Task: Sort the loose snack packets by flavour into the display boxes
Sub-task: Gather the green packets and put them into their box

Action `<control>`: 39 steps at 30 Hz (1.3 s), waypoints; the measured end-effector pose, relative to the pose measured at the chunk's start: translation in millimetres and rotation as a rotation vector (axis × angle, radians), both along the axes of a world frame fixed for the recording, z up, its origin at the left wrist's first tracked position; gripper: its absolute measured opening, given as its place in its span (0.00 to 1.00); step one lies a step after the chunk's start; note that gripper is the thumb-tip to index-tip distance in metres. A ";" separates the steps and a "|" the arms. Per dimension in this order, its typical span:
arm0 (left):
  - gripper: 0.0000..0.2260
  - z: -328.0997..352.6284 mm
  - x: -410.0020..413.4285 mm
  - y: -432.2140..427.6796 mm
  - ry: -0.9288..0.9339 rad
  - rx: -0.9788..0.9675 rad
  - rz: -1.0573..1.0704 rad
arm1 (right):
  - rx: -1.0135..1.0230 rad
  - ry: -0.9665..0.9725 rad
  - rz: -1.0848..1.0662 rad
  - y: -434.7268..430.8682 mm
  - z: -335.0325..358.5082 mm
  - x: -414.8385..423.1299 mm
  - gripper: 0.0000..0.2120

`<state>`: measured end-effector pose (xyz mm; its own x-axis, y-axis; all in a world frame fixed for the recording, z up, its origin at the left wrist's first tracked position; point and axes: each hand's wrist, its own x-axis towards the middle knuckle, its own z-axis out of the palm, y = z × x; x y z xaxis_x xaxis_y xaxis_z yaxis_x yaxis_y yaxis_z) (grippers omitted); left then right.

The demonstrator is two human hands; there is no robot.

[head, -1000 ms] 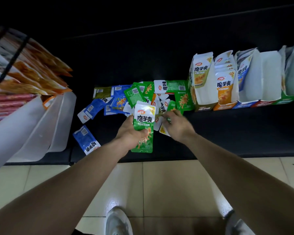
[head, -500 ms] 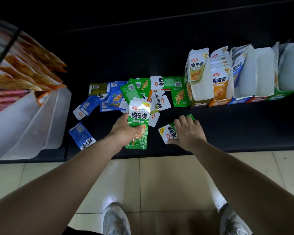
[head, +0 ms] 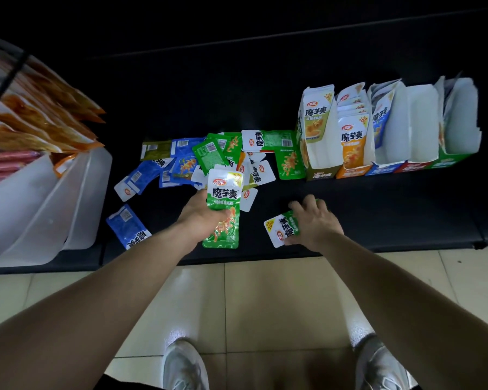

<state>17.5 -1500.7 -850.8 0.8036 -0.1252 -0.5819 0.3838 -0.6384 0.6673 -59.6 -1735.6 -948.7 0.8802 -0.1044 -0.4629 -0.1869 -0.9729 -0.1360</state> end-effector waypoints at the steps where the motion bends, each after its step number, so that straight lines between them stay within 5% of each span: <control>1: 0.14 -0.4 -0.2 -0.4 0.001 0.002 -0.004 | 0.048 0.024 -0.016 -3.9 2.0 1.0 0.43; 9: 0.17 -6.3 -4.6 -3.9 0.007 0.025 -0.028 | -0.071 0.045 0.011 -17.6 9.8 0.4 0.41; 12: 0.16 -7.4 -5.9 -6.3 0.015 0.025 -0.026 | -0.041 0.071 -0.057 -24.3 17.1 1.3 0.29; 16: 0.16 -9.7 -5.7 -9.6 -0.012 0.047 0.024 | 0.452 -0.020 -0.325 -23.3 31.5 15.6 0.07; 20: 0.15 -10.9 -3.2 -12.1 -0.039 0.027 0.102 | 1.041 -0.090 -0.555 2.1 54.6 33.1 0.08; 23: 0.16 -10.9 -3.7 -19.9 -0.053 -0.036 0.099 | 1.241 0.006 -0.622 30.2 65.5 38.6 0.06; 29: 0.26 -9.5 0.3 -22.3 0.048 -0.154 0.299 | 1.082 -0.024 -0.698 61.5 60.4 49.1 0.12; 33: 0.13 -20.0 5.5 -7.7 -0.011 -0.022 0.063 | 0.982 -0.034 -0.497 53.1 50.4 56.6 0.15; 37: 0.11 -21.8 13.4 -1.3 -0.013 0.006 0.121 | 0.300 -0.144 -0.173 15.0 21.7 69.2 0.28; 39: 0.10 -23.9 14.6 0.5 -0.017 0.022 0.125 | 0.187 -0.044 -0.111 -0.4 7.8 71.0 0.40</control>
<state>32.1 -1500.3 -874.7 0.8221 -0.0108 -0.5693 0.4496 -0.6012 0.6606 11.4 -1736.0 -940.9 0.8880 -0.1177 -0.4445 -0.2813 -0.9037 -0.3226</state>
